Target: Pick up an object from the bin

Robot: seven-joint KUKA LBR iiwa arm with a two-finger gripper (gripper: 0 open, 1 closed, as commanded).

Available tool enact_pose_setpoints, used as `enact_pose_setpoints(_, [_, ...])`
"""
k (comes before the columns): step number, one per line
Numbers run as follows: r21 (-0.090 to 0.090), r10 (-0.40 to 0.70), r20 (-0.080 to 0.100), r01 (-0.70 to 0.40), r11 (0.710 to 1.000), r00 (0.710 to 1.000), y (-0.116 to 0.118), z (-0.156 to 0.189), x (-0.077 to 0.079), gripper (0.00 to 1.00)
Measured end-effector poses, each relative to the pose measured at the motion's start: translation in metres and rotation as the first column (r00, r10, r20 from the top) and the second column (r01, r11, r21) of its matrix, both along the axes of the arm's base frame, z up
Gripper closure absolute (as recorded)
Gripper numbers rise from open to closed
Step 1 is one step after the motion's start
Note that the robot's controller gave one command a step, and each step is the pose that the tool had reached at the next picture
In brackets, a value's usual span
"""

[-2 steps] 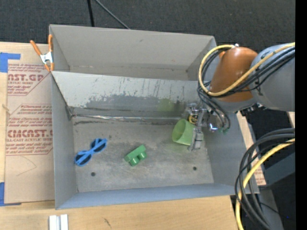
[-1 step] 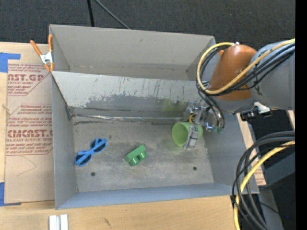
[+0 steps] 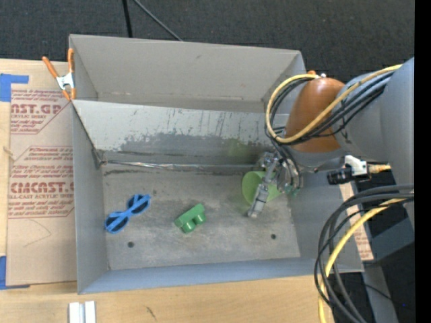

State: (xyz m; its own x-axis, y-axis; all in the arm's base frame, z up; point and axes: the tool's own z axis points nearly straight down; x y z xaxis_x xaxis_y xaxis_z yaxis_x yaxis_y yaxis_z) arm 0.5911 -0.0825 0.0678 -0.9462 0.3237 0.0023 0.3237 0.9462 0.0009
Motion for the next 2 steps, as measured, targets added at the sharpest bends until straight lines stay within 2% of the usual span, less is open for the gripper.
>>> enact_pose_setpoints(1, [-0.001, 0.001, 0.001, -0.001, 1.0, 1.0, 0.0003, -0.0004, 0.0001, 0.0])
enact_pose_setpoints(2, [-0.001, 0.001, 0.005, -0.001, 1.0, 1.0, 0.0002, 0.0009, 0.0014, 1.0])
